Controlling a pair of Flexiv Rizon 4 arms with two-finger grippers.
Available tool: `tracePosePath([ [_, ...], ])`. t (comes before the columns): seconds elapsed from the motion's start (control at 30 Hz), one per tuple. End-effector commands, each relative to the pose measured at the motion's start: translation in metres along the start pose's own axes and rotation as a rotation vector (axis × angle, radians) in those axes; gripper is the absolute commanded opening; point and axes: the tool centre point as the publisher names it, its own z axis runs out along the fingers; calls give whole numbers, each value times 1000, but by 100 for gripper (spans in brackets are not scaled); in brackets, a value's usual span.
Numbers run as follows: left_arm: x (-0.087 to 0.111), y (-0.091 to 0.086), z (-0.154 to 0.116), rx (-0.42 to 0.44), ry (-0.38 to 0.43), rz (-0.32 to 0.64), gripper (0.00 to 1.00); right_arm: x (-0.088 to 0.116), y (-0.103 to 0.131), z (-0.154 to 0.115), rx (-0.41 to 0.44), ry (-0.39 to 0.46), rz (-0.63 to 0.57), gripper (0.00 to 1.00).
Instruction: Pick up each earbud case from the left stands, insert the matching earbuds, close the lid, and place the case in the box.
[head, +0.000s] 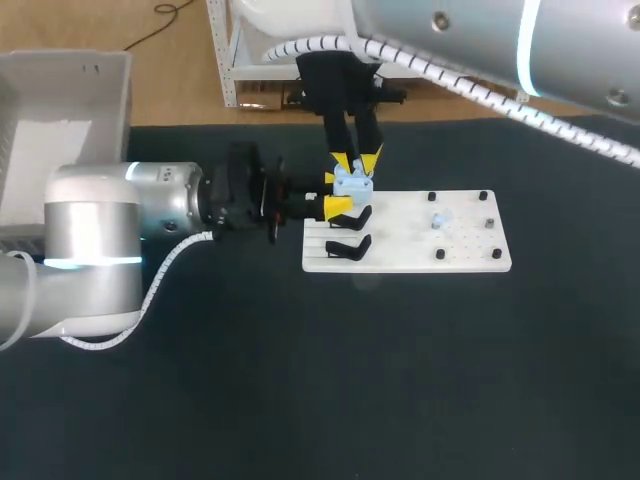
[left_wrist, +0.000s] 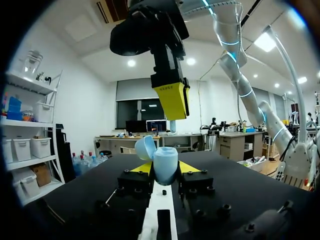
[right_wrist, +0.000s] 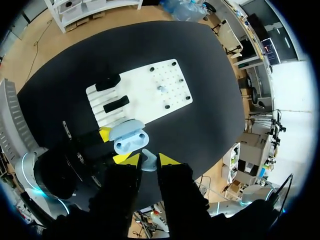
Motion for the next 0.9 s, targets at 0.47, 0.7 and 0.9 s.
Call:
tracePosePath([
  [0.47,7,-2,1,-8,-64,2,0,-10,6,10,45,12,6,0],
  [0.7,7,-2,1,-8,-64,2,0,-11,5,14,59,18,10,0],
  [0.9,7,-2,1,-8,-64,2,0,-11,3,17,59,27,17,0],
])
